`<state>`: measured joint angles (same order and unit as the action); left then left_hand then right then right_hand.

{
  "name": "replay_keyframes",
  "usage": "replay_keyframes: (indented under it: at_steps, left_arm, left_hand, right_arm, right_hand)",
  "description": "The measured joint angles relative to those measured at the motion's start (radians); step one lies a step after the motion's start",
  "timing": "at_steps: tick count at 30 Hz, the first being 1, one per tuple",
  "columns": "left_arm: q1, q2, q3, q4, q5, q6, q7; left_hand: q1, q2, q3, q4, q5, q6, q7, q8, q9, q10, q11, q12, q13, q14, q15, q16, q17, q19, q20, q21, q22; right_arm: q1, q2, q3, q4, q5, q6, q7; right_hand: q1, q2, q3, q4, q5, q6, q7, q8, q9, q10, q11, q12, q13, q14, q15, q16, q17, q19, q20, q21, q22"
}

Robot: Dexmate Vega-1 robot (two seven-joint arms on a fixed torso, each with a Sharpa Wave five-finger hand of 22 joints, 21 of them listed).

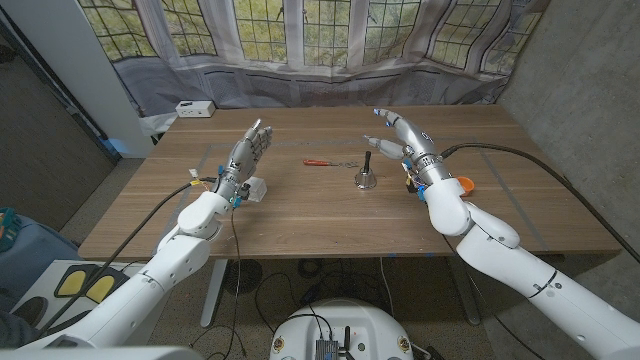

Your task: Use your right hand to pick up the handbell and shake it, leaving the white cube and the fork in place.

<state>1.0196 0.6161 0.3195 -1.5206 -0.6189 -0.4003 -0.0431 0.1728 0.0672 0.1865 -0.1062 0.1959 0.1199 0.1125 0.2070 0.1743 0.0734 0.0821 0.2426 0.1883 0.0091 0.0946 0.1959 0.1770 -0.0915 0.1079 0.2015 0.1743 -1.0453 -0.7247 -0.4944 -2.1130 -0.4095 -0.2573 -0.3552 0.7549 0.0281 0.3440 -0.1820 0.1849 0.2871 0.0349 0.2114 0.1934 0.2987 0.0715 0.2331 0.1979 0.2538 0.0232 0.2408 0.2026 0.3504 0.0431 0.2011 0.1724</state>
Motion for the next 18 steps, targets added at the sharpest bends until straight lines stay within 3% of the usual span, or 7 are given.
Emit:
replay_keyframes:
  at_steps: [11,18]
  left_arm:
    - [0.013,0.005,-0.004,-0.011,-0.001,-0.005,0.0]
    - [0.02,0.005,-0.006,-0.015,-0.003,-0.01,0.0]
  left_hand:
    - [0.0,0.0,0.004,-0.004,-0.004,0.006,-0.001,0.0,0.0,0.0,0.0,0.0,0.0,0.0,0.0,0.0,0.0,0.0,0.0,0.0,0.0]
    - [0.0,0.0,0.004,-0.004,-0.004,0.011,-0.003,-0.003,0.0,0.0,0.0,0.0,0.0,0.0,0.0,0.0,0.0,-0.005,0.005,-0.006,0.0]
  right_arm:
    - [0.04,-0.014,-0.051,-0.033,-0.09,-0.108,0.06]
    - [0.075,-0.021,-0.088,-0.058,-0.133,-0.165,0.108]
  right_hand:
    - [0.039,0.0,0.012,0.004,0.004,0.023,-0.002,0.0,0.0,0.029,-0.008,0.004,0.0,0.051,-0.008,0.015,0.005,0.025,0.004,0.0,0.0]
    - [0.072,-0.017,0.012,0.004,0.004,0.051,-0.003,0.008,0.0,0.054,-0.014,0.011,0.005,0.079,-0.022,0.018,0.002,0.056,0.012,0.007,0.0]
